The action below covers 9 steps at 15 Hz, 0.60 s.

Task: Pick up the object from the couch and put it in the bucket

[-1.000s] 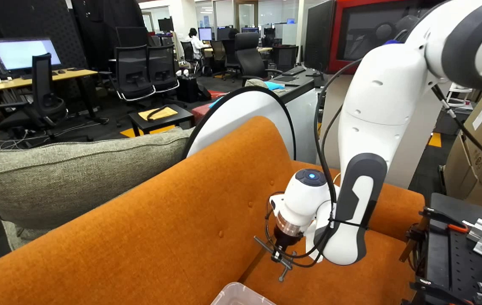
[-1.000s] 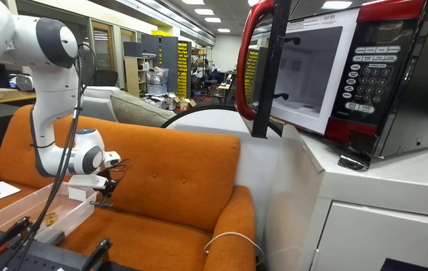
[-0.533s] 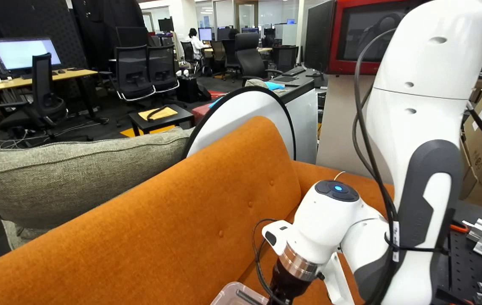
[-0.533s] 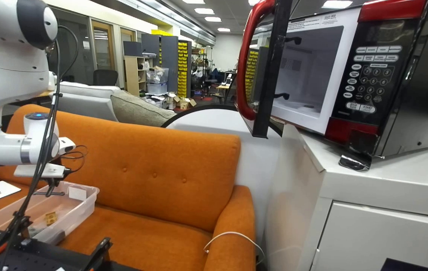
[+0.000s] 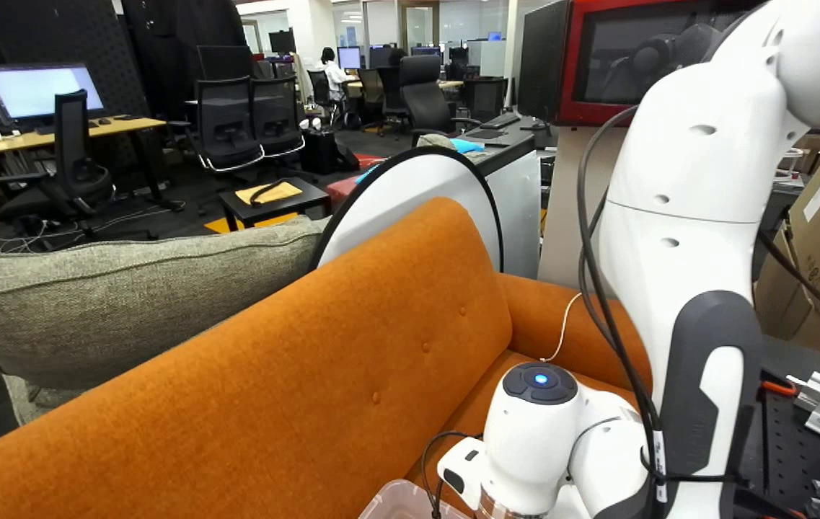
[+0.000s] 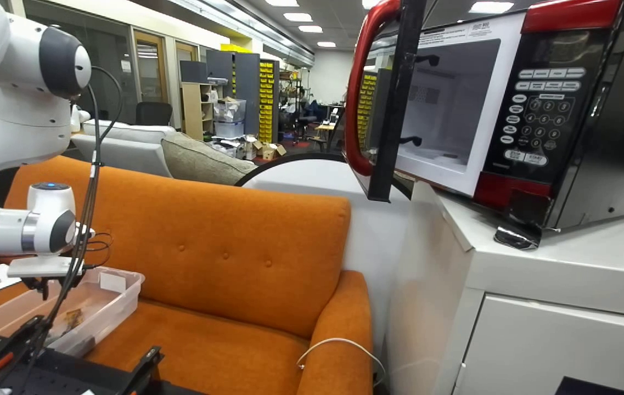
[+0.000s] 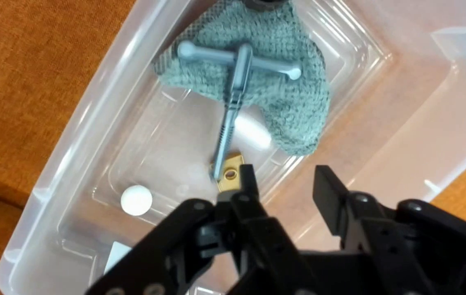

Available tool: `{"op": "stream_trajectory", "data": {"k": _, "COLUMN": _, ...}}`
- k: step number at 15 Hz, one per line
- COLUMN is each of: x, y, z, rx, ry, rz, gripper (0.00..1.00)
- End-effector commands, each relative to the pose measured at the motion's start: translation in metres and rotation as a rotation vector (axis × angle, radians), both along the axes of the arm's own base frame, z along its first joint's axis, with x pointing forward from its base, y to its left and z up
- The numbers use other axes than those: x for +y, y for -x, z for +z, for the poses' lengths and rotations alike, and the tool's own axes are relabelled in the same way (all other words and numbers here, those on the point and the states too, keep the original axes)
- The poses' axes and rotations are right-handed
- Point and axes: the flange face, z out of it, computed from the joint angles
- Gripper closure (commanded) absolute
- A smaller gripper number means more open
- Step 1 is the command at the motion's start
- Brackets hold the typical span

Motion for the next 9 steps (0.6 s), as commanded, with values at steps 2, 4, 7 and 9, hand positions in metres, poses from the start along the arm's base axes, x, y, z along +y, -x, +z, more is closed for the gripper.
{"op": "stream_trajectory", "data": {"k": 2, "x": 0.007, "y": -0.012, "z": -0.016, "rx": 0.033, "ry": -0.002, "rz": 0.075, "gripper": 0.2}}
{"op": "stream_trajectory", "data": {"k": 4, "x": 0.007, "y": -0.015, "z": -0.016, "rx": 0.024, "ry": 0.004, "rz": 0.086, "gripper": 0.07}}
{"op": "stream_trajectory", "data": {"k": 7, "x": 0.007, "y": -0.019, "z": -0.008, "rx": 0.001, "ry": 0.004, "rz": 0.094, "gripper": 0.0}}
{"op": "stream_trajectory", "data": {"k": 9, "x": 0.002, "y": -0.021, "z": -0.002, "rx": -0.018, "ry": 0.004, "rz": 0.085, "gripper": 0.0}}
